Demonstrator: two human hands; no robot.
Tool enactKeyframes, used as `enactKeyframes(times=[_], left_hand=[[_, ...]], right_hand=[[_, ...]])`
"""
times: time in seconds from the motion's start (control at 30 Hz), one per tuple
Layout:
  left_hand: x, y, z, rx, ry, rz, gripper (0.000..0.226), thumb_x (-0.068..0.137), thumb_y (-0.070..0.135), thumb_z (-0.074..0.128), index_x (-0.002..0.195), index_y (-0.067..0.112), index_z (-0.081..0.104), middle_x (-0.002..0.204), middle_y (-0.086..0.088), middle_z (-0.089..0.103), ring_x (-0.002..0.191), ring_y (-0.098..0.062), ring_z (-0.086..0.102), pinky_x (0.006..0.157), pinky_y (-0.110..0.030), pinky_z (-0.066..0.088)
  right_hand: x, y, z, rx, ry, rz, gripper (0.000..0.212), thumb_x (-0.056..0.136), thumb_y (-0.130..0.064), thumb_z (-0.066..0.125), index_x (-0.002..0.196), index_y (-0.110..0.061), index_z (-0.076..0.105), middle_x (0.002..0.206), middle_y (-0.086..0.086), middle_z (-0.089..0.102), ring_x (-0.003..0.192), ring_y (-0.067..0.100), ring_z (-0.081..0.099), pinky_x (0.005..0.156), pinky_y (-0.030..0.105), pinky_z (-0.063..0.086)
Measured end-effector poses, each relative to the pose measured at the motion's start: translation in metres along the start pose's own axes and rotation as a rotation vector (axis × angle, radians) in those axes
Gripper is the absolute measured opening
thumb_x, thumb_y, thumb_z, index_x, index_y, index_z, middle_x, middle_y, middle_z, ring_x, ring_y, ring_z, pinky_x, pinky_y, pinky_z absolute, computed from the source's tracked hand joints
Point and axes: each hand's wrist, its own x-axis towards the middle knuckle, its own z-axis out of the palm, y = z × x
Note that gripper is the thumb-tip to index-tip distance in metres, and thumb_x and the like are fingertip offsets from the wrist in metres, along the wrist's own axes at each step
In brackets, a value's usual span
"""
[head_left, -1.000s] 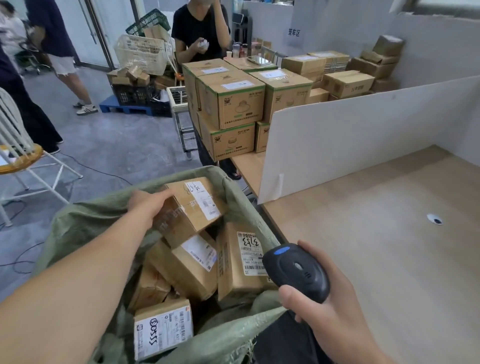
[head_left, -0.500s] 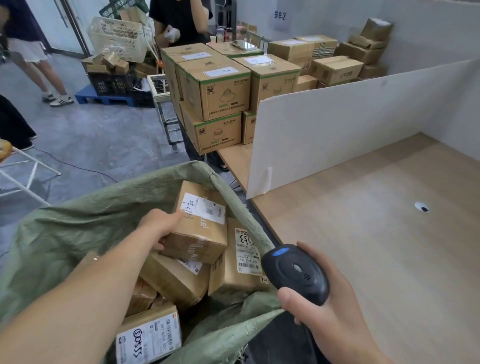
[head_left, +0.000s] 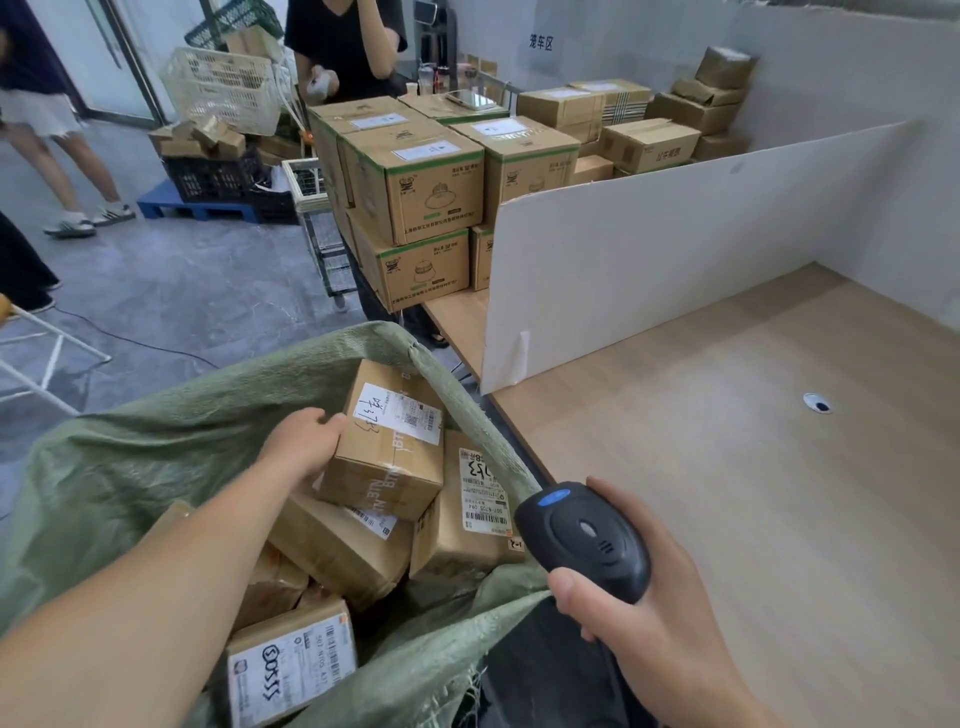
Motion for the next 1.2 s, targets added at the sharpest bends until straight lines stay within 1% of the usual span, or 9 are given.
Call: enactKeyframes(times=[0.1,0.27,0.4,0.5,0.67,0.77,0.93,1.1,1.2], left_hand=[[-0.01,0.003,-0.001,0.031,0.077,0.028,0.057,0.103,0.046,0.042,0.148,0.011,0.047,0.153,-0.009,0.048,0.136,-0.03,0.048,0.105,-0.044,0.042],[-0.04,0.019,-0.001,0.073,0.186,0.116,0.049,0.101,0.044,0.043,0.141,0.017,0.055,0.142,-0.012,0.055,0.115,-0.031,0.06,0.078,-0.036,0.047],[-0.081,0.051,0.009,0.086,0.201,0.217,0.045,0.103,0.039,0.044,0.14,0.017,0.056,0.146,-0.012,0.048,0.117,-0.032,0.057,0.082,-0.037,0.046],[-0.122,0.08,0.023,0.051,0.202,0.305,0.044,0.103,0.039,0.046,0.137,0.015,0.058,0.142,-0.012,0.052,0.12,-0.031,0.056,0.087,-0.039,0.045],[-0.208,0.136,0.055,0.027,0.175,0.455,0.043,0.102,0.037,0.049,0.135,0.012,0.059,0.14,-0.013,0.054,0.122,-0.033,0.055,0.099,-0.043,0.045],[-0.273,0.175,0.083,0.047,0.141,0.558,0.045,0.102,0.039,0.049,0.136,0.011,0.059,0.14,-0.015,0.055,0.123,-0.033,0.055,0.101,-0.044,0.046],[-0.396,0.238,0.147,0.095,0.05,0.773,0.048,0.102,0.042,0.048,0.138,0.011,0.057,0.146,-0.011,0.052,0.132,-0.029,0.049,0.105,-0.039,0.039],[-0.505,0.288,0.219,0.076,-0.046,0.961,0.049,0.099,0.047,0.052,0.138,0.018,0.058,0.146,-0.004,0.053,0.132,-0.025,0.05,0.103,-0.037,0.041],[-0.563,0.313,0.255,0.059,-0.117,1.035,0.049,0.098,0.047,0.055,0.138,0.02,0.058,0.145,-0.002,0.052,0.134,-0.022,0.048,0.105,-0.036,0.039]], right_hand=[[-0.011,-0.002,-0.004,0.013,-0.001,-0.006,0.088,0.047,-0.047,0.087,0.129,-0.044,0.058,0.118,-0.017,0.072,0.084,0.014,0.075,0.065,0.023,0.056],[-0.037,-0.005,-0.022,0.033,0.037,-0.032,0.087,0.048,-0.047,0.086,0.129,-0.045,0.057,0.115,-0.01,0.075,0.087,0.017,0.076,0.066,0.026,0.055],[-0.071,-0.009,-0.051,0.054,0.095,-0.06,0.084,0.048,-0.046,0.085,0.127,-0.046,0.058,0.113,-0.011,0.075,0.087,0.018,0.076,0.068,0.028,0.055],[-0.105,-0.01,-0.079,0.06,0.144,-0.088,0.08,0.049,-0.044,0.084,0.125,-0.044,0.059,0.112,-0.017,0.074,0.085,0.015,0.076,0.068,0.029,0.055],[-0.175,-0.005,-0.136,0.079,0.244,-0.122,0.075,0.055,-0.031,0.086,0.125,-0.039,0.061,0.11,-0.019,0.074,0.094,0.01,0.075,0.07,0.023,0.056],[-0.229,0.0,-0.178,0.074,0.319,-0.135,0.073,0.058,-0.026,0.085,0.124,-0.04,0.06,0.107,-0.02,0.074,0.09,0.01,0.075,0.066,0.018,0.055],[-0.323,0.013,-0.25,0.062,0.474,-0.15,0.08,0.05,-0.046,0.084,0.126,-0.043,0.059,0.107,-0.014,0.074,0.083,0.015,0.075,0.066,0.02,0.053],[-0.405,0.024,-0.319,0.033,0.653,-0.143,0.083,0.046,-0.051,0.084,0.125,-0.045,0.06,0.107,-0.015,0.075,0.087,0.016,0.076,0.07,0.025,0.055],[-0.446,0.031,-0.352,0.011,0.762,-0.14,0.084,0.047,-0.051,0.085,0.127,-0.046,0.059,0.106,-0.008,0.075,0.088,0.019,0.076,0.07,0.031,0.056]])
